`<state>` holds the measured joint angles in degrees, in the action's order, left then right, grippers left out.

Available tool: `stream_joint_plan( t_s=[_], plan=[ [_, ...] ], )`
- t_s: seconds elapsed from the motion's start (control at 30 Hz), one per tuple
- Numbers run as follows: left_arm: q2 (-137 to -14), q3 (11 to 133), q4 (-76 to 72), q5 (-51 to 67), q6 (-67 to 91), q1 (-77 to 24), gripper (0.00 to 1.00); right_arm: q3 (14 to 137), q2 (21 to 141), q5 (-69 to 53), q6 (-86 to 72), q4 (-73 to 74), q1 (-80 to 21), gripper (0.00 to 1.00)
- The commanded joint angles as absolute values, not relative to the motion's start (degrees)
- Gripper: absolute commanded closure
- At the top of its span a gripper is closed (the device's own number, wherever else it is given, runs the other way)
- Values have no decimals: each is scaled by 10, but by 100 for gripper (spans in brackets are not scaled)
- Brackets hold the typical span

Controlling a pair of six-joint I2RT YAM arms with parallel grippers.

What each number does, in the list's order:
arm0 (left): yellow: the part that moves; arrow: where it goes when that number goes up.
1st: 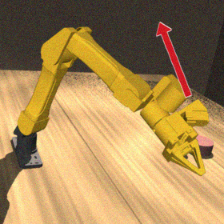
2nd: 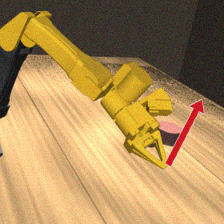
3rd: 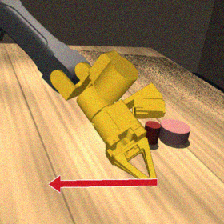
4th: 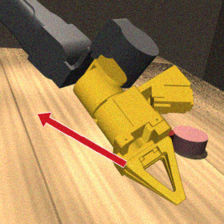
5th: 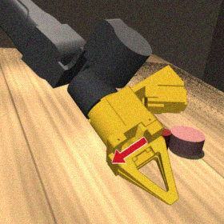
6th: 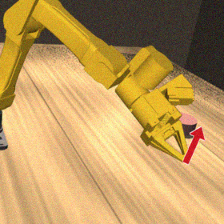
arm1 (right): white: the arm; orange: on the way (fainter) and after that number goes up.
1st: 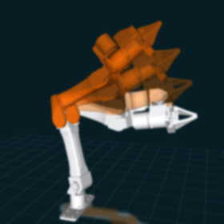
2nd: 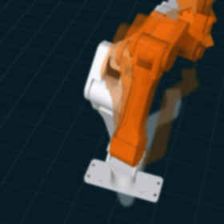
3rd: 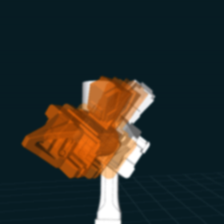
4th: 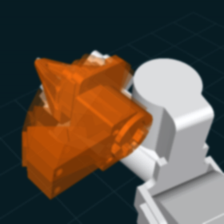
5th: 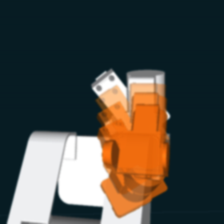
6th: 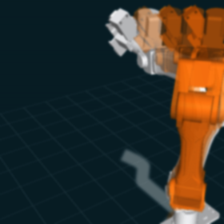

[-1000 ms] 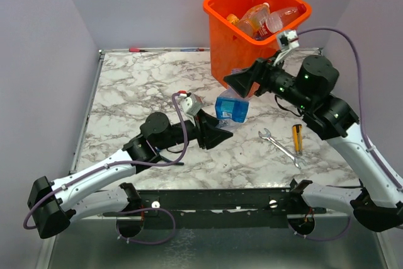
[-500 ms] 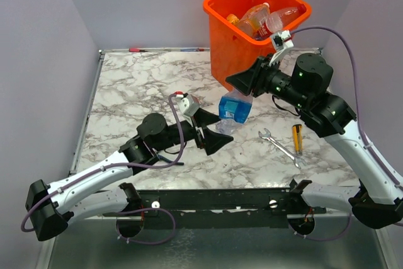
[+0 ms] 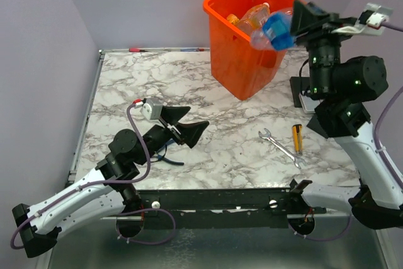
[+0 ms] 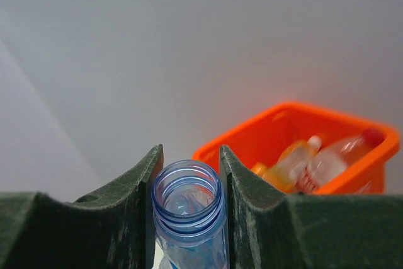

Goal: Put the plastic bottles in the bin
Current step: Place the plastic bottle in the trash bin.

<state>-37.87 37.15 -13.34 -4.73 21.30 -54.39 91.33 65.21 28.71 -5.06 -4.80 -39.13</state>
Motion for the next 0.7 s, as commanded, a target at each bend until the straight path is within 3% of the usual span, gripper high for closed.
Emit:
stream_joint_plan(
  t_s=[0.0,0.23,0.37,0.67],
  plan=[
    [-326,346,-89,-149,203,-545,1,973,755,401,175,-318,-370,100],
    [-277,317,-71,-162,231,-545,1,1075,915,312,152,-362,-252,100],
    [-256,307,-64,-157,239,-545,1,1123,982,220,42,-322,-194,100],
    [-238,299,-44,-152,250,-545,1,1232,1114,101,-82,-242,-174,100]
  ],
)
